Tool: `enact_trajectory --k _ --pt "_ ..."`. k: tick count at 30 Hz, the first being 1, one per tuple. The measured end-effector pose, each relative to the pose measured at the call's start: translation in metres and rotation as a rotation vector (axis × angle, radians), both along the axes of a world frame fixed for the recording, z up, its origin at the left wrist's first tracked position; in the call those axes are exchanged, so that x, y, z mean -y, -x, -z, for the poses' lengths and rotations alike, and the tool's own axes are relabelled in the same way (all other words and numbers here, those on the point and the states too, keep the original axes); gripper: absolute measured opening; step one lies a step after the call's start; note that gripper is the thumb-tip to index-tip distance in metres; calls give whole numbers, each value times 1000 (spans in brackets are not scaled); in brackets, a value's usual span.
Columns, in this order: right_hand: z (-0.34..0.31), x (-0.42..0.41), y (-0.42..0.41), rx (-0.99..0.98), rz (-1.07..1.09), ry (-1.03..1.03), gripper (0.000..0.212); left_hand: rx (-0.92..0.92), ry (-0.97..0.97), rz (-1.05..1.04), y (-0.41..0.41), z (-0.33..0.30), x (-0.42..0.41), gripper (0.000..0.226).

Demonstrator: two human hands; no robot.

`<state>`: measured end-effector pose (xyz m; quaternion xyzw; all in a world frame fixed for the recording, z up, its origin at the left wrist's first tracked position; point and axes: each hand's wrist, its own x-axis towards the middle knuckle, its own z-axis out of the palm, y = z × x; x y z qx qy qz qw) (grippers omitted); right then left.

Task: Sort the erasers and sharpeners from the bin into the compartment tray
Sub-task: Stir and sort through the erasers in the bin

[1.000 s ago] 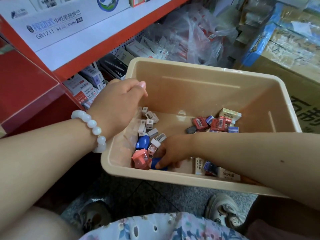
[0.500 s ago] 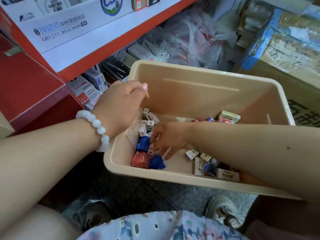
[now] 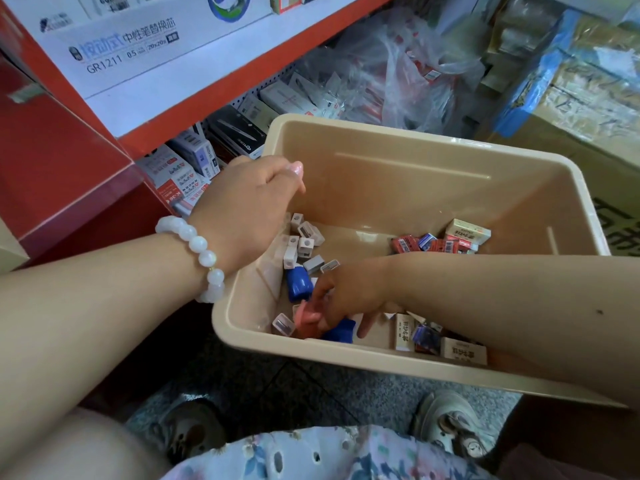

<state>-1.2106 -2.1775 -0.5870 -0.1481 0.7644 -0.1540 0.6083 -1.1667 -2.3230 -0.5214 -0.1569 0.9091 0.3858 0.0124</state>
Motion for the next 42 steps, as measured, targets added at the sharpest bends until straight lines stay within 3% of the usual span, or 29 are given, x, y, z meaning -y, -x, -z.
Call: enact_trajectory --k 4,12,16,20,23,26,29,35,42 --pt "10 -3 -1 95 160 -26 34 1 -1 -8 0 1 -1 33" --pt "22 15 -17 48 334 -121 64 0 7 -2 0 -1 -1 32" --pt "19 28 -19 88 297 -122 31 4 -2 4 0 0 -1 32" --pt "17 36 -21 131 317 -111 21 2 -12 1 1 1 0 32" --pt "17 29 -14 172 379 -72 44 2 -9 4 0 0 0 31" --pt "9 18 -4 212 351 29 31 -7 11 3 0 0 0 31" --pt "7 14 -3 212 319 51 33 -9 8 -7 0 -1 -1 32" --pt "14 22 -11 305 352 132 7 -12 2 -14 -1 -1 -2 31" --pt "1 19 -10 418 266 213 7 -9 0 -9 -1 -3 -1 31"
